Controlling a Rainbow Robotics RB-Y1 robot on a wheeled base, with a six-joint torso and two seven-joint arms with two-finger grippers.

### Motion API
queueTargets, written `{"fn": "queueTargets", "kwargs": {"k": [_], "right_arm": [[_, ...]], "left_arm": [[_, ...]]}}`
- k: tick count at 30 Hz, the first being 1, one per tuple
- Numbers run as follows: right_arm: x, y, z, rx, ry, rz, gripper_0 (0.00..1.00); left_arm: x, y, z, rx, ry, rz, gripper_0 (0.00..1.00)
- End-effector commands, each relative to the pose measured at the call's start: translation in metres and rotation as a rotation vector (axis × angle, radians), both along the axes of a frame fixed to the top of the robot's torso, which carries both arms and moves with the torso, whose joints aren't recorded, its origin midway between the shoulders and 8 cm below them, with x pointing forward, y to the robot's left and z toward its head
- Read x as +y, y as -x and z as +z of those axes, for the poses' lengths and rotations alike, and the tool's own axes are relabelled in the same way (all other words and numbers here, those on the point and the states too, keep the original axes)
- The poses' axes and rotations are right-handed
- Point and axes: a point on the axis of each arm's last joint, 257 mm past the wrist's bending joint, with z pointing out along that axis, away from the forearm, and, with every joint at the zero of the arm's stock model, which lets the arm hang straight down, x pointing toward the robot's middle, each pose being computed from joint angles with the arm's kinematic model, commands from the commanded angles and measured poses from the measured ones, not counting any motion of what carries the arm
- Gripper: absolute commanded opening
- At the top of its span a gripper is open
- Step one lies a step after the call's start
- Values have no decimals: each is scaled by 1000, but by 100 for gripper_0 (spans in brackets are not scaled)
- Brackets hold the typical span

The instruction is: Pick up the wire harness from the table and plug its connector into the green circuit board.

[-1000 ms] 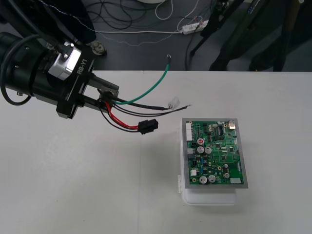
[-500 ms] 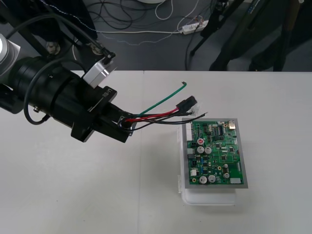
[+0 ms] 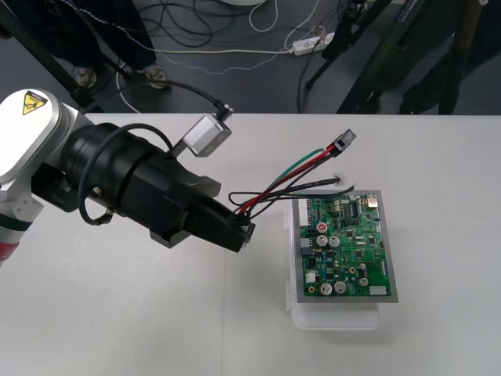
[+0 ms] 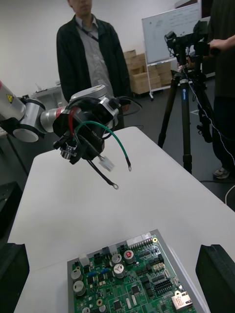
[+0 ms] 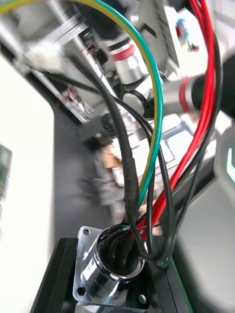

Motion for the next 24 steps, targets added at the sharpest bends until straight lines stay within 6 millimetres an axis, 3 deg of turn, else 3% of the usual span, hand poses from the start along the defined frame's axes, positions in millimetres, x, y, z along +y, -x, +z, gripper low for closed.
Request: {"fn": "queueTargets", "kwargs": {"k": [1, 12, 20, 24], "right_arm": [[20, 4, 23, -59, 105, 79, 100], [45, -5, 38, -102, 94, 171, 100], [75, 0, 27, -108, 72, 281, 100], [79, -11, 13, -113, 49, 252, 100]], "left_arm": [[-5, 30, -3, -8, -23, -46, 0], [-13, 55, -16, 61, -66, -93, 0], [-26, 69, -13, 93, -42, -139, 0], [-32, 74, -4, 100, -8, -164, 0]]}}
